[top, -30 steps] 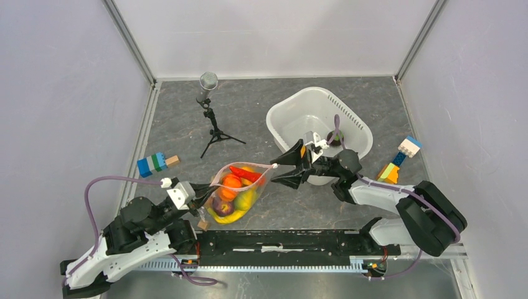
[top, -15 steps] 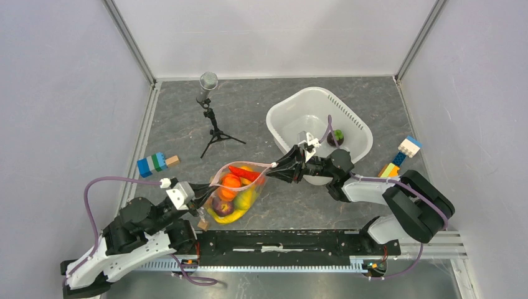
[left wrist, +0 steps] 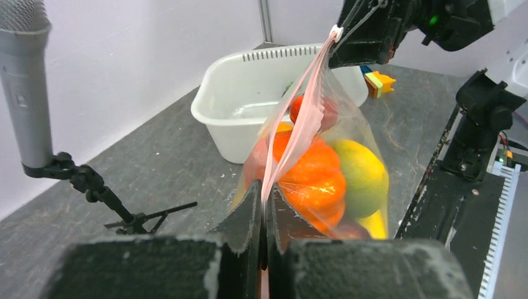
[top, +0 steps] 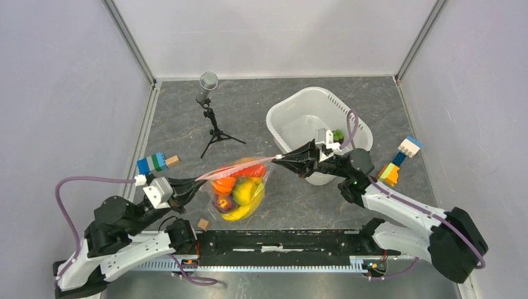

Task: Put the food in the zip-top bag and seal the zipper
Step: Adjust the zipper food storage bag at the center of the board.

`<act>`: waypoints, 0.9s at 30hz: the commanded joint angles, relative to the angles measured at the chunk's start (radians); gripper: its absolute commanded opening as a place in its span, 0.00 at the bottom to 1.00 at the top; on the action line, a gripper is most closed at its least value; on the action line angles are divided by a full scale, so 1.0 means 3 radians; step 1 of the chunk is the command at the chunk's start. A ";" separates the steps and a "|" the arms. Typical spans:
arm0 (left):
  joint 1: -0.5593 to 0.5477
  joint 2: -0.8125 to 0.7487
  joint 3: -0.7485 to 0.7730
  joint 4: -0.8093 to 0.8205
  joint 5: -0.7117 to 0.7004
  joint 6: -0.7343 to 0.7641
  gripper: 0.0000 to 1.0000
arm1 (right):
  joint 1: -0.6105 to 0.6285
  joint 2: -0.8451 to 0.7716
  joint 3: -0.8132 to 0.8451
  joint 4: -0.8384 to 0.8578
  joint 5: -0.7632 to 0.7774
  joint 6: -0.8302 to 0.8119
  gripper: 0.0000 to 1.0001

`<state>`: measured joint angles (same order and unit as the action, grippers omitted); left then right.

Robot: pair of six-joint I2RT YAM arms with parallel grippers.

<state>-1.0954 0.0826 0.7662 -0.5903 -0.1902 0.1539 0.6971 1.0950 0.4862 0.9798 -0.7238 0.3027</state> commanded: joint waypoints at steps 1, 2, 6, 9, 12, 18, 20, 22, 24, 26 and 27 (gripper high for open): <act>-0.0002 0.0320 0.0290 0.0009 -0.0358 0.0230 0.02 | -0.0046 -0.0201 0.0206 -0.0896 0.0514 -0.0611 0.00; 0.0000 0.0406 0.0294 -0.0085 -0.0430 0.0242 0.02 | -0.0057 -0.0198 0.0189 -0.0957 0.0531 -0.0605 0.00; -0.0002 0.0759 0.0218 -0.0207 -0.0226 0.0335 0.09 | -0.0059 -0.0130 0.0110 -0.0737 0.0342 -0.0326 0.00; -0.0004 0.0964 0.0089 -0.0108 -0.0120 0.0424 0.14 | -0.0059 -0.0073 0.0219 -0.0920 0.0319 -0.0318 0.00; -0.0001 0.0945 0.0095 0.0072 -0.0194 0.0357 0.09 | -0.0059 -0.0243 0.0200 -0.0853 0.0319 -0.0292 0.00; -0.0001 0.0780 0.0008 0.0508 -0.0447 0.0417 0.09 | -0.0059 -0.0316 0.0240 -0.1069 0.0368 -0.0316 0.00; 0.0000 0.0867 0.0097 0.0323 -0.0500 0.0423 0.04 | -0.0056 -0.0365 0.0165 -0.0835 0.0340 -0.0170 0.00; -0.0002 0.0851 0.0158 0.0265 -0.0506 0.0420 0.05 | -0.0056 -0.0415 0.0133 -0.0850 0.0441 -0.0192 0.00; -0.0004 0.0789 0.0142 0.0297 -0.0589 0.0455 0.16 | -0.0058 -0.0417 0.0166 -0.0970 0.0487 -0.0241 0.00; -0.0004 0.0738 0.0118 0.0298 -0.0681 0.0478 0.35 | -0.0059 -0.0396 0.0188 -0.0992 0.0474 -0.0195 0.00; -0.0004 0.0718 0.0107 0.0291 -0.0685 0.0488 0.39 | -0.0059 -0.0398 0.0190 -0.0986 0.0476 -0.0157 0.00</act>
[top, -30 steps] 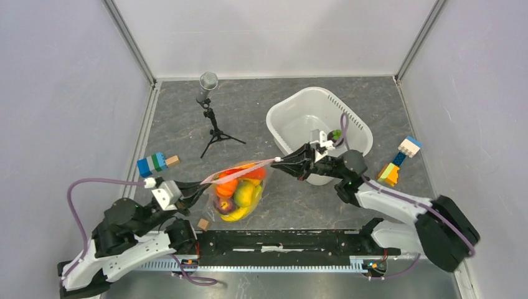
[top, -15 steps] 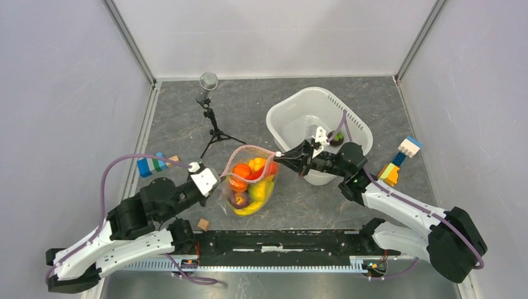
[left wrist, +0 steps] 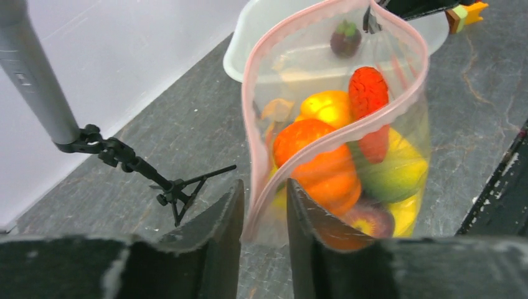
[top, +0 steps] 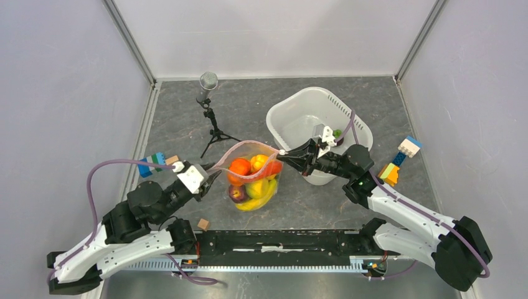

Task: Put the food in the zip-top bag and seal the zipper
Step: Adjust the zipper food storage bag at the center of the board.

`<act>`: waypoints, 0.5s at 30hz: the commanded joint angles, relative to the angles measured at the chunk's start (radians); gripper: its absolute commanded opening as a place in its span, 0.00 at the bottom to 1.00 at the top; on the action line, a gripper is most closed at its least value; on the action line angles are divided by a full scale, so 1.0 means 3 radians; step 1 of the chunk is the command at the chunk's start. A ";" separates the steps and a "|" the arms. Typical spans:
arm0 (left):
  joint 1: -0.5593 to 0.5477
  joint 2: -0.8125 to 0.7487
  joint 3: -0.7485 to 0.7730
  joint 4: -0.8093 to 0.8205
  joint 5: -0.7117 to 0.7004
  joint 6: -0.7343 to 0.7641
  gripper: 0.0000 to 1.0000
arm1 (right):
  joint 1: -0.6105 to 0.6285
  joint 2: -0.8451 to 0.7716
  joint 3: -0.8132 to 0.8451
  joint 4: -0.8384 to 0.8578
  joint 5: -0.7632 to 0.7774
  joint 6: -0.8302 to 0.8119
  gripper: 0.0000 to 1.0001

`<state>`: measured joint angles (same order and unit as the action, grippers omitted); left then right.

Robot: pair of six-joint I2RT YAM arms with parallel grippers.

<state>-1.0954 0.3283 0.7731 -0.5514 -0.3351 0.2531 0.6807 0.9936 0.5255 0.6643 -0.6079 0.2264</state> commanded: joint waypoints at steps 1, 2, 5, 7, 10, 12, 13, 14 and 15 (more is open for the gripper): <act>-0.0001 -0.0112 0.0087 0.0165 -0.0209 0.0149 0.44 | -0.0004 -0.0059 0.0050 0.0079 0.0107 0.0125 0.00; -0.0001 -0.0113 0.0087 0.0176 -0.0193 0.0148 0.50 | -0.0004 -0.0057 0.0048 0.0065 0.0153 0.0128 0.00; -0.0004 -0.0059 0.0160 0.0207 -0.0046 0.0158 0.67 | -0.0004 -0.0056 0.0067 -0.0011 0.0206 0.0120 0.00; -0.0004 0.0055 0.0286 0.0173 0.0043 0.0187 0.79 | -0.0003 -0.0050 0.0091 -0.0059 0.0205 0.0110 0.00; -0.0003 0.0309 0.0582 0.0070 0.0260 0.0268 0.97 | -0.0004 -0.0020 0.0137 -0.0119 0.0173 0.0073 0.00; -0.0001 0.0444 0.0793 0.0040 0.0411 0.0291 1.00 | -0.0004 -0.0002 0.0172 -0.0195 0.0162 0.0035 0.00; -0.0003 0.0502 0.0891 0.0038 0.0439 0.0288 1.00 | -0.0004 0.0000 0.0176 -0.0209 0.0165 0.0032 0.00; -0.0004 0.0536 0.0970 0.0048 0.0459 0.0273 1.00 | -0.0004 -0.0011 0.0176 -0.0220 0.0178 0.0031 0.00; 0.0000 0.0581 0.1029 0.0053 0.0496 0.0267 1.00 | -0.0004 -0.0016 0.0176 -0.0231 0.0190 0.0027 0.00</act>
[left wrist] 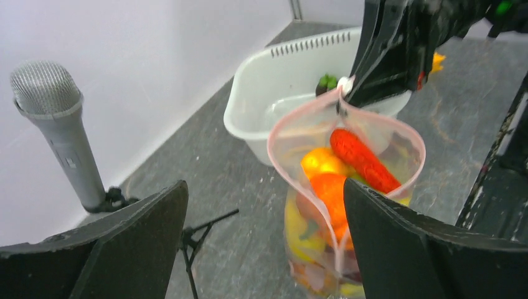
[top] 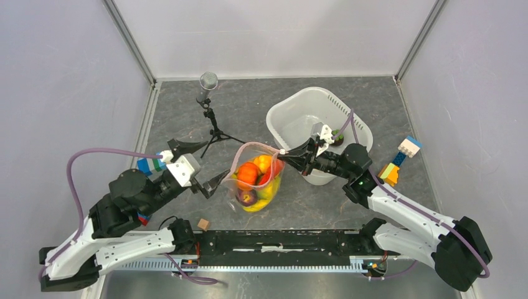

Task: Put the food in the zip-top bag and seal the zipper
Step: Adjust the zipper food storage bag at the center of the board, then zip the zipper food storage bag at the center of the board.

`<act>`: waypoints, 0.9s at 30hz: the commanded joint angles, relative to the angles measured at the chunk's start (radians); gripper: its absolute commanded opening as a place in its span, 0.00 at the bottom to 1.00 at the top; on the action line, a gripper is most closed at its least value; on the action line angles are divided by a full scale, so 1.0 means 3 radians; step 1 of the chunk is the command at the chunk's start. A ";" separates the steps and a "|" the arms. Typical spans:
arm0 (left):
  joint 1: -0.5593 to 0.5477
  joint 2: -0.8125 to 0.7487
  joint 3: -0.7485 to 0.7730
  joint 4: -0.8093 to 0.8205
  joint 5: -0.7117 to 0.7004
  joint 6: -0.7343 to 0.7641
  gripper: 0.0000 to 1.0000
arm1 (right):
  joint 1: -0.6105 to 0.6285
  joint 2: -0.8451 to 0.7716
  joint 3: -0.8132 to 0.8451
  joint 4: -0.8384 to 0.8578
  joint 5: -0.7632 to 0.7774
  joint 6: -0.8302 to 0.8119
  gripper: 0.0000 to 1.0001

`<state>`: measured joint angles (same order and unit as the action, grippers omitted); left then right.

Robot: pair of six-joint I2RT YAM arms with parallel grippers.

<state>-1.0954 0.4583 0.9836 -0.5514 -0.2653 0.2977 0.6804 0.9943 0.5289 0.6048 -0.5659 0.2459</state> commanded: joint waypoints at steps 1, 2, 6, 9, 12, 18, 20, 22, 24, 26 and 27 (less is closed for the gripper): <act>-0.0003 0.0202 0.0392 0.0050 0.0294 0.0077 1.00 | -0.0003 -0.0031 0.0160 -0.0040 0.0067 -0.0039 0.00; 0.0000 0.0258 0.0452 0.0056 0.0255 0.0012 1.00 | -0.0004 -0.0036 0.0164 -0.0056 0.0076 -0.0039 0.00; -0.0005 0.0724 0.0852 -0.0122 0.0161 -0.0293 1.00 | -0.0003 -0.0066 0.0219 -0.0142 0.0081 -0.0059 0.00; 0.0000 0.1087 0.1116 -0.0238 0.0591 -0.0346 1.00 | -0.0003 -0.0102 0.0249 -0.0198 0.0084 -0.0063 0.00; -0.0004 0.1445 0.1294 -0.0235 0.0935 -0.0311 1.00 | -0.0003 -0.0150 0.0262 -0.0242 0.0061 -0.0082 0.00; -0.0004 0.2032 0.1567 -0.0220 0.1084 -0.0157 1.00 | -0.0003 -0.0260 0.0310 -0.0443 0.0033 -0.0158 0.00; -0.0002 0.2189 0.1648 -0.0228 0.1134 -0.0134 0.99 | -0.0003 -0.0302 0.0299 -0.0454 -0.0016 -0.0150 0.00; -0.0003 0.2313 0.1696 -0.0215 0.1185 -0.0102 0.94 | -0.0004 -0.0365 0.0277 -0.0462 -0.0083 -0.0147 0.00; -0.0002 0.2389 0.1707 -0.0236 0.1198 -0.0038 0.88 | -0.0003 -0.0430 0.0241 -0.0462 -0.0119 -0.0149 0.00; -0.0004 0.2435 0.1707 -0.0252 0.1232 0.0031 0.83 | -0.0003 -0.0497 0.0212 -0.0466 -0.0178 -0.0165 0.00; -0.0001 0.2451 0.1695 -0.0256 0.1248 0.0055 0.80 | -0.0003 -0.0519 0.0203 -0.0469 -0.0211 -0.0179 0.00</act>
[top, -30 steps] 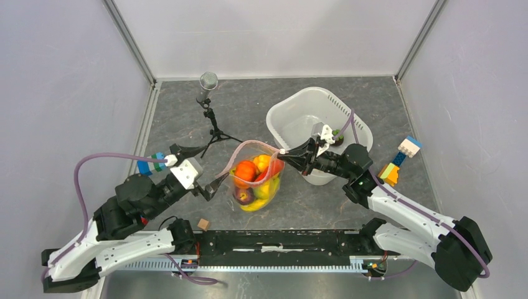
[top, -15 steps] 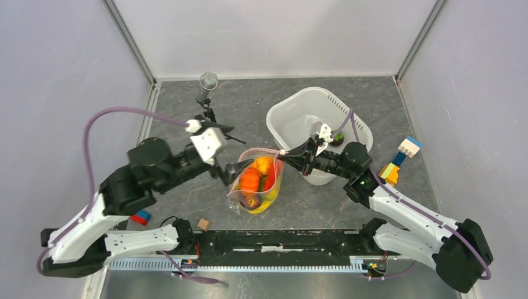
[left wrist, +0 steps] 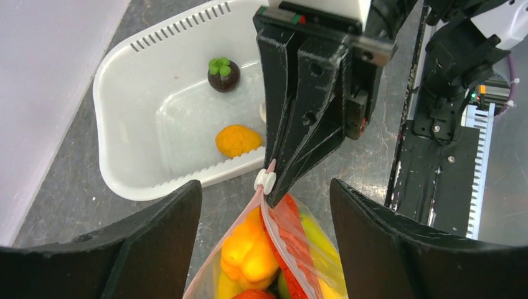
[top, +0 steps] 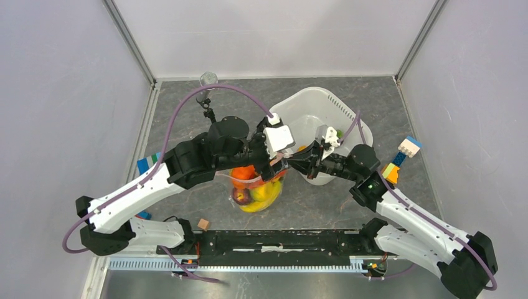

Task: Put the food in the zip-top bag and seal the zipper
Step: Zip the zipper food storage bag at the center of the board.

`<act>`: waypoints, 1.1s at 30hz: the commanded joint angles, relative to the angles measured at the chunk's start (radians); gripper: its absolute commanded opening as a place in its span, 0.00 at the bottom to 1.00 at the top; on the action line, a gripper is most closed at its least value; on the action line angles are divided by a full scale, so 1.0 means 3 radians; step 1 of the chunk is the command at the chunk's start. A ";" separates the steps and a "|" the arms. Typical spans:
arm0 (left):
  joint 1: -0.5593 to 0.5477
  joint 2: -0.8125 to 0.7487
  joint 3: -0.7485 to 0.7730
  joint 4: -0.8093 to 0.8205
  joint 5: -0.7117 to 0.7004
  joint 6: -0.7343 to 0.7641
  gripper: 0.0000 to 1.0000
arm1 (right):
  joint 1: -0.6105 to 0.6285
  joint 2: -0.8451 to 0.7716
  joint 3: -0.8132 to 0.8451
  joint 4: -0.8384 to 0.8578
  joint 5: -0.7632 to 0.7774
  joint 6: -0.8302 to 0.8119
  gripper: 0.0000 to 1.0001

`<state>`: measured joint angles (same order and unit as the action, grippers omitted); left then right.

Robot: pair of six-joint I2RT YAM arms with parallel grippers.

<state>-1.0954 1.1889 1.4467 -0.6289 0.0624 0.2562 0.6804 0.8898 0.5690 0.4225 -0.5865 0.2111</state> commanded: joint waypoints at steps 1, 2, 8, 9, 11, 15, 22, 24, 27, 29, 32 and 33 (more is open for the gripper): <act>-0.0002 0.0021 0.0143 -0.0004 0.0205 0.0242 0.78 | -0.0003 -0.0183 0.0067 0.0130 -0.0177 -0.0073 0.00; -0.0001 0.0029 0.0133 -0.0010 0.0251 0.0287 0.76 | -0.0003 -0.0194 0.0069 0.0111 -0.0199 -0.0086 0.00; 0.0066 0.0098 0.0135 -0.0072 0.0451 0.0473 0.64 | 0.0000 -0.0202 0.0062 0.0040 -0.0268 -0.0129 0.00; 0.0089 0.0115 0.0133 -0.0075 0.0491 0.0490 0.64 | -0.0003 -0.0205 0.0057 0.0039 -0.0278 -0.0128 0.00; 0.0119 0.0156 0.0130 -0.0072 0.0555 0.0516 0.59 | -0.0003 -0.0217 0.0052 0.0022 -0.0272 -0.0144 0.00; 0.0170 0.0208 0.0118 -0.0068 0.0709 0.0547 0.44 | -0.0003 -0.0216 0.0052 0.0013 -0.0254 -0.0153 0.00; 0.0202 0.0164 0.0072 -0.0087 0.0703 0.0546 0.22 | -0.0005 -0.0202 0.0057 -0.0022 -0.0201 -0.0175 0.00; 0.0203 0.0139 0.0052 -0.0091 0.0702 0.0534 0.21 | -0.0003 -0.0205 0.0052 -0.0028 -0.0180 -0.0184 0.00; 0.0205 0.0116 0.0025 -0.0121 0.0730 0.0546 0.18 | -0.0003 -0.0225 0.0042 -0.0033 -0.0111 -0.0183 0.00; 0.0201 0.0113 0.0009 -0.0138 0.0749 0.0555 0.12 | -0.0003 -0.0231 0.0036 -0.0028 -0.0077 -0.0183 0.00; 0.0205 0.0127 -0.0011 -0.0151 0.0753 0.0550 0.06 | -0.0002 -0.0239 0.0031 -0.0021 -0.0038 -0.0177 0.00; 0.0207 0.0131 -0.0014 -0.0147 0.0749 0.0537 0.10 | -0.0003 -0.0240 0.0031 -0.0018 -0.0030 -0.0173 0.00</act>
<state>-1.0389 1.2537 1.4467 -0.6640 0.2626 0.3923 0.6800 0.8360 0.5690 0.3870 -0.6353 0.1669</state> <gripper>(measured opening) 0.114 0.006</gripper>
